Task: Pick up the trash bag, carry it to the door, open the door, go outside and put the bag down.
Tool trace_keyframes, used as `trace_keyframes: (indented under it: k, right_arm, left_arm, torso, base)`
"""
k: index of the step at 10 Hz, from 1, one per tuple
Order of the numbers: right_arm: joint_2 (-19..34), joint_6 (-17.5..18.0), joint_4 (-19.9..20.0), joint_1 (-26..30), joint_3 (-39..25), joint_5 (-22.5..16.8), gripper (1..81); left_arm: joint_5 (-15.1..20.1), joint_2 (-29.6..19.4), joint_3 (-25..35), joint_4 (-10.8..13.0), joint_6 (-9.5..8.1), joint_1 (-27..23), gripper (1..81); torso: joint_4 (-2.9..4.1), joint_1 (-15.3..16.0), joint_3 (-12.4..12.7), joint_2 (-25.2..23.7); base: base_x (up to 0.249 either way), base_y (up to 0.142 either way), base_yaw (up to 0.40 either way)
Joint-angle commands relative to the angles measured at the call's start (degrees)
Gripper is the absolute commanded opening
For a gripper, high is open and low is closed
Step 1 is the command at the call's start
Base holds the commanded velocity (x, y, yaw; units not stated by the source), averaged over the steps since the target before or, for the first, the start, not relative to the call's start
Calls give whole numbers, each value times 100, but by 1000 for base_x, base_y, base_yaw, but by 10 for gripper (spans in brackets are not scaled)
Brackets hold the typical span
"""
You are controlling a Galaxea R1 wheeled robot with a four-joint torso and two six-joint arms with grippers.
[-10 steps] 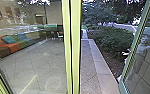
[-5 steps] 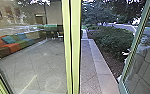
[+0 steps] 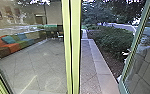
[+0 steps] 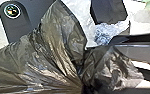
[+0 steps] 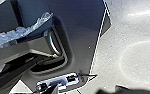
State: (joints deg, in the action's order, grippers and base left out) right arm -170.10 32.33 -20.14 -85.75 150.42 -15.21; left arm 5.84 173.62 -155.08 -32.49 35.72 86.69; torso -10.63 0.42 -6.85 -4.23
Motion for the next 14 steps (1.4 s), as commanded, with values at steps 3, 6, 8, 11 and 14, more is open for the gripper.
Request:
trace_keyframes:
  k: [3, 6, 8, 11, 14]
  right_arm:
    - [-36, -1695, 1601, 229, 144, -210, 811]
    - [-9, -2090, 1733, 334, 136, -219, 811]
    - [-62, -2056, 1750, 334, 162, -210, 811]
    - [-176, -2064, 1724, 361, 364, -245, 811]
    - [-370, -2046, 1759, 308, 707, -184, 811]
  left_arm:
    - [480, -11, 12, -12, -3, -253, 10]
    - [480, -11, 4, -30, -3, -253, 10]
    - [471, -19, 4, -30, -3, -253, 10]
    - [453, -11, 4, -21, -3, -253, 10]
    - [453, -11, 4, -12, 5, -262, 10]
  torso:
    - [0, 0, 0, -2]
    - [0, 0, 0, -2]
    - [0, 0, 0, -2]
    - [0, 2, 0, -2]
    - [0, 0, 0, -2]
  base:
    - [0, 0, -147]
    - [0, 0, -156]
    - [0, 0, -157]
    - [0, 0, -162]
    - [0, 0, -165]
